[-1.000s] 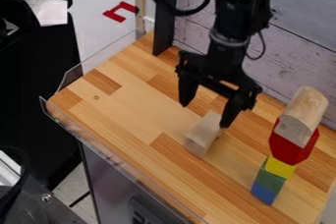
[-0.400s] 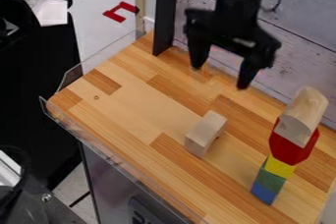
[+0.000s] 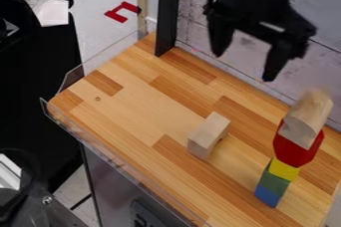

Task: Put the white block on top of white block

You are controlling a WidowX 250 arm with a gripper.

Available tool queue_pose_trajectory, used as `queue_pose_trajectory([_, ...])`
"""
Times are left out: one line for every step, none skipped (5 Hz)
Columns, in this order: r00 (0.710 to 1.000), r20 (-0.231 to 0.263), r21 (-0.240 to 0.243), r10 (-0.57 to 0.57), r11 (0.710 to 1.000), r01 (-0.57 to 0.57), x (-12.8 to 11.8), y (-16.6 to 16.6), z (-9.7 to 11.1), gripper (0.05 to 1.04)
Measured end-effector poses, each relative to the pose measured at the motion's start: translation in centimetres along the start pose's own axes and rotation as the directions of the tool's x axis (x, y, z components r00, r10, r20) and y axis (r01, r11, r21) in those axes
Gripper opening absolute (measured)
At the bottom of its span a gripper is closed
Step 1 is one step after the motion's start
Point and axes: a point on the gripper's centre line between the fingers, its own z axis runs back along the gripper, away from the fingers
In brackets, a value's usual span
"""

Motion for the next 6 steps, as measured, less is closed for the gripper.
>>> queue_pose_trajectory([1.000, 0.008, 0.008, -0.023, 1.000, 0.023, 0.1, -0.7, 0.4, 1.000])
queue_pose_trajectory([0.999, 0.027, -0.001, -0.042, 0.999, 0.042, 0.0, -1.4, 1.1, 1.000])
queue_pose_trajectory([0.998, 0.052, -0.027, -0.038, 0.999, 0.040, 0.4, -1.9, 2.2, 0.999])
queue_pose_trajectory([0.997, 0.060, -0.052, -0.043, 0.998, 0.046, 0.7, -2.4, 2.8, 0.999])
queue_pose_trajectory([0.995, 0.066, -0.061, -0.078, 0.995, 0.082, 0.5, -3.3, 3.0, 0.999])
queue_pose_trajectory([0.992, 0.058, -0.069, -0.115, 0.991, 0.119, 0.2, -4.6, 2.9, 0.999])
